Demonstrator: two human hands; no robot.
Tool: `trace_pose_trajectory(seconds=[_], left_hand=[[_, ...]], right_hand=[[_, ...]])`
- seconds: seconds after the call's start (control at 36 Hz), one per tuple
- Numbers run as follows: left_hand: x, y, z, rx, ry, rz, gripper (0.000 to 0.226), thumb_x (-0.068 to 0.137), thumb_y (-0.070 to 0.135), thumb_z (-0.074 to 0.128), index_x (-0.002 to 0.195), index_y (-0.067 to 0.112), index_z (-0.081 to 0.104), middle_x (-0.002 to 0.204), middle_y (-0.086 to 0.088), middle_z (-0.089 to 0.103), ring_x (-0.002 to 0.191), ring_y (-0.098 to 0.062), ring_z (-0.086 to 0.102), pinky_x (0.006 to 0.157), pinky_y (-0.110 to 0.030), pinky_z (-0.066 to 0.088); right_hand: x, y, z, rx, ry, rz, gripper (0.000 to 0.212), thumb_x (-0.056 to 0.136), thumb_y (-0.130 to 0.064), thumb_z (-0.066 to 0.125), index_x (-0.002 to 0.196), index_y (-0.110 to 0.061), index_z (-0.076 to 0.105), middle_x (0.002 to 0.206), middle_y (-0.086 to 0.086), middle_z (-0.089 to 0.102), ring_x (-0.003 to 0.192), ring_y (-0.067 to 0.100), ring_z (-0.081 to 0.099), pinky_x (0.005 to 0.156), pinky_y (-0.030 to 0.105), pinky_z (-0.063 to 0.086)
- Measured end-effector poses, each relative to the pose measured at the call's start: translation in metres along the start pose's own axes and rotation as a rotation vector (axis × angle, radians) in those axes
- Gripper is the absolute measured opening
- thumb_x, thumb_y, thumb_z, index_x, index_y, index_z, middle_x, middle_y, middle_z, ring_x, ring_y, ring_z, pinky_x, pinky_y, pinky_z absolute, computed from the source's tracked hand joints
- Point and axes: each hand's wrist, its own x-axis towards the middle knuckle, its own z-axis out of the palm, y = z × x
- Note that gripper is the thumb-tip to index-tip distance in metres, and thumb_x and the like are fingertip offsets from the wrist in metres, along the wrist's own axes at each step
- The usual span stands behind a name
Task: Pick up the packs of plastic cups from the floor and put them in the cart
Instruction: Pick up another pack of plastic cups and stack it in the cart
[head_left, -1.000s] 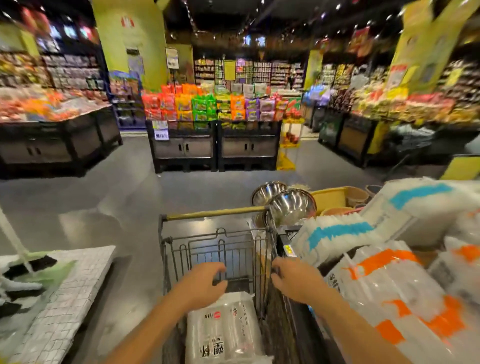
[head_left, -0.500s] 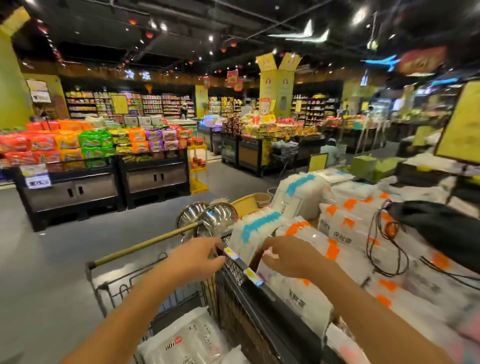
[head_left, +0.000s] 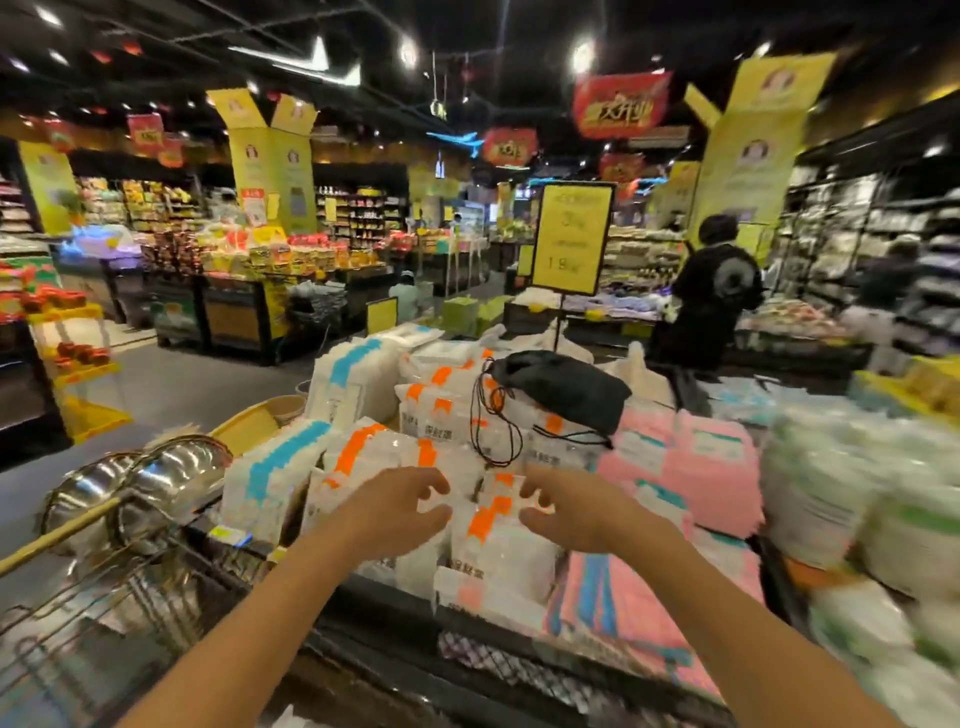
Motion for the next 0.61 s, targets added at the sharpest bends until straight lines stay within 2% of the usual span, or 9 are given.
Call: trace_pose_trajectory(seconds=[0.08, 0.28, 0.39, 0.5, 0.61], left_hand=[[0.011, 0.039, 0.015, 0.019, -0.036, 0.11, 0.035, 0.093, 0.049, 0.054, 0.126, 0.036, 0.055, 0.127, 0.009, 0.058, 0.099, -0.008, 0.054, 0.086, -0.022, 0.044], [0.017, 0.146, 0.064, 0.054, -0.127, 0.363, 0.039, 0.094, 0.046, 0.053, 0.129, 0.031, 0.056, 0.126, 0.005, 0.059, 0.108, -0.014, 0.057, 0.093, -0.03, 0.047], [-0.002, 0.209, 0.101, 0.038, -0.197, 0.503, 0.039, 0.094, 0.045, 0.053, 0.13, 0.03, 0.055, 0.126, 0.004, 0.058, 0.106, -0.014, 0.057, 0.089, -0.029, 0.045], [-0.036, 0.274, 0.138, 0.036, -0.262, 0.63, 0.037, 0.095, 0.044, 0.053, 0.13, 0.03, 0.055, 0.121, 0.008, 0.056, 0.106, -0.011, 0.052, 0.086, -0.025, 0.039], [-0.075, 0.335, 0.171, -0.008, -0.357, 0.745, 0.038, 0.091, 0.047, 0.054, 0.124, 0.028, 0.059, 0.117, 0.007, 0.06, 0.105, -0.013, 0.056, 0.092, -0.029, 0.045]], right_hand=[[-0.037, 0.03, -0.011, 0.002, 0.032, 0.085, 0.041, 0.093, -0.049, 0.052, 0.127, -0.027, 0.059, 0.124, -0.003, 0.063, 0.112, 0.022, 0.059, 0.092, 0.038, 0.05], [-0.148, 0.104, -0.026, -0.006, 0.072, 0.301, 0.043, 0.096, -0.048, 0.051, 0.133, -0.026, 0.056, 0.13, -0.003, 0.06, 0.118, 0.021, 0.056, 0.094, 0.035, 0.046], [-0.227, 0.137, -0.029, -0.017, 0.098, 0.405, 0.04, 0.095, -0.05, 0.05, 0.126, -0.026, 0.058, 0.118, -0.004, 0.063, 0.11, 0.022, 0.061, 0.082, 0.033, 0.048], [-0.317, 0.16, -0.024, 0.013, 0.121, 0.559, 0.038, 0.095, -0.049, 0.053, 0.125, -0.026, 0.061, 0.119, -0.001, 0.065, 0.111, 0.024, 0.061, 0.09, 0.04, 0.051], [-0.403, 0.181, -0.019, 0.03, 0.108, 0.705, 0.044, 0.093, -0.054, 0.05, 0.13, -0.03, 0.056, 0.121, -0.003, 0.063, 0.109, 0.021, 0.06, 0.087, 0.039, 0.051]])
